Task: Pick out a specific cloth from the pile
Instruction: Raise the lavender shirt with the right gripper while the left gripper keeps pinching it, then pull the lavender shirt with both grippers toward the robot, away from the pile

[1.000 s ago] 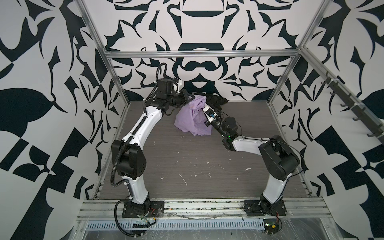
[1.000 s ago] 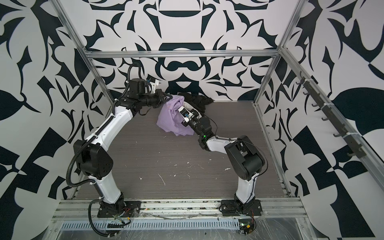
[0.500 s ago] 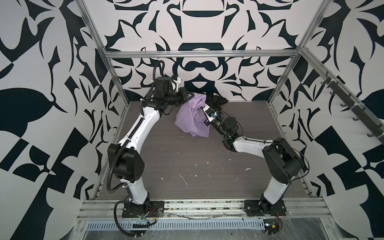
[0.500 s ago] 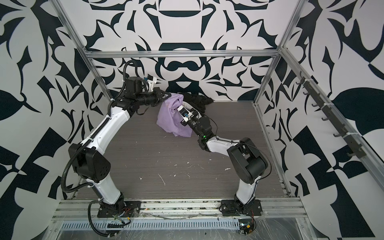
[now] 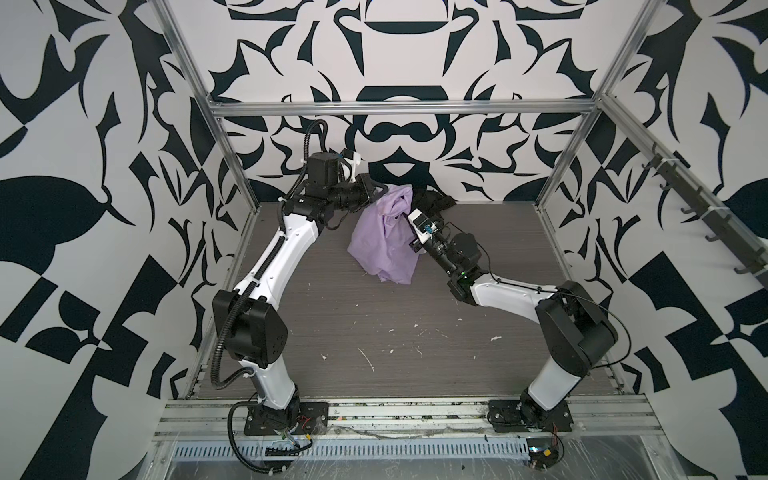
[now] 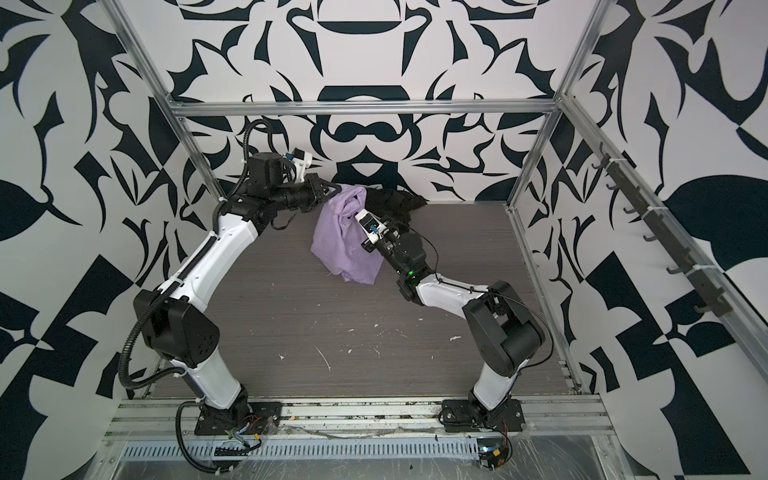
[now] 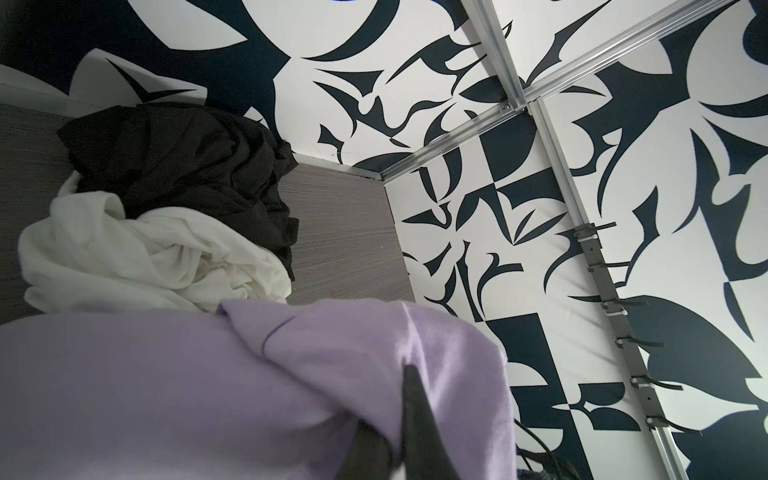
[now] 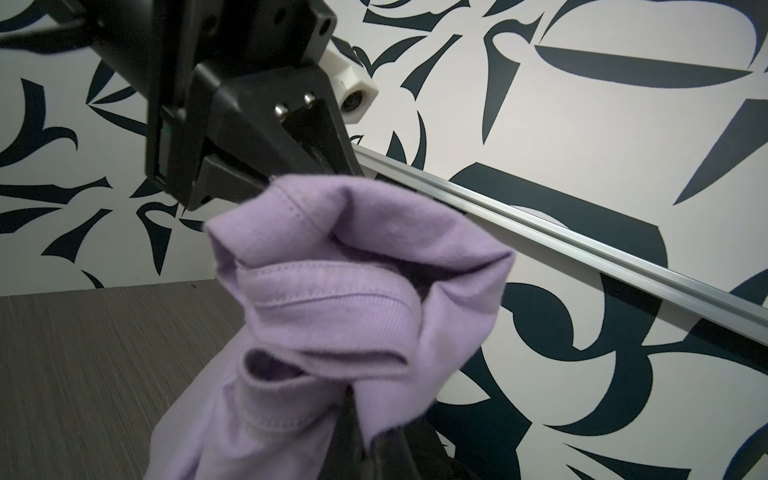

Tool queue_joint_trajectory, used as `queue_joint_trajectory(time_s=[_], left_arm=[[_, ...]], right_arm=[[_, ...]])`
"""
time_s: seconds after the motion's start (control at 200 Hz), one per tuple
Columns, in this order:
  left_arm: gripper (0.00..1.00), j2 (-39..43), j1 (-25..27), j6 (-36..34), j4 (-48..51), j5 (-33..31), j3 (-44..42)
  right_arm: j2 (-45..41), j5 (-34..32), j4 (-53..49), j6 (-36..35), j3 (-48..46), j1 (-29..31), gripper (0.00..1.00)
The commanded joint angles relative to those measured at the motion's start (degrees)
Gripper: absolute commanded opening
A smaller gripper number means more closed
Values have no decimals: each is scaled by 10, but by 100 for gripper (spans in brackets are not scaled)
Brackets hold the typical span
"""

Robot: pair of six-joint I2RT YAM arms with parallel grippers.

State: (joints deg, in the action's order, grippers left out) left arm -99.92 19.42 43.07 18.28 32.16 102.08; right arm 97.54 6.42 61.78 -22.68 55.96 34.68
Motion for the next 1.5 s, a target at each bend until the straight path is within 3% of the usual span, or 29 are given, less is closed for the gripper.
queue_joint_trajectory(time_s=[0.0,1.49], left_arm=[[2,26,0,-3,-9,0,1],[1,84,0,19,-28,7,-17]], right_arm=[[-34,-2,26,11,8,7,0],[-93,6,-23,-20,6,37,0]])
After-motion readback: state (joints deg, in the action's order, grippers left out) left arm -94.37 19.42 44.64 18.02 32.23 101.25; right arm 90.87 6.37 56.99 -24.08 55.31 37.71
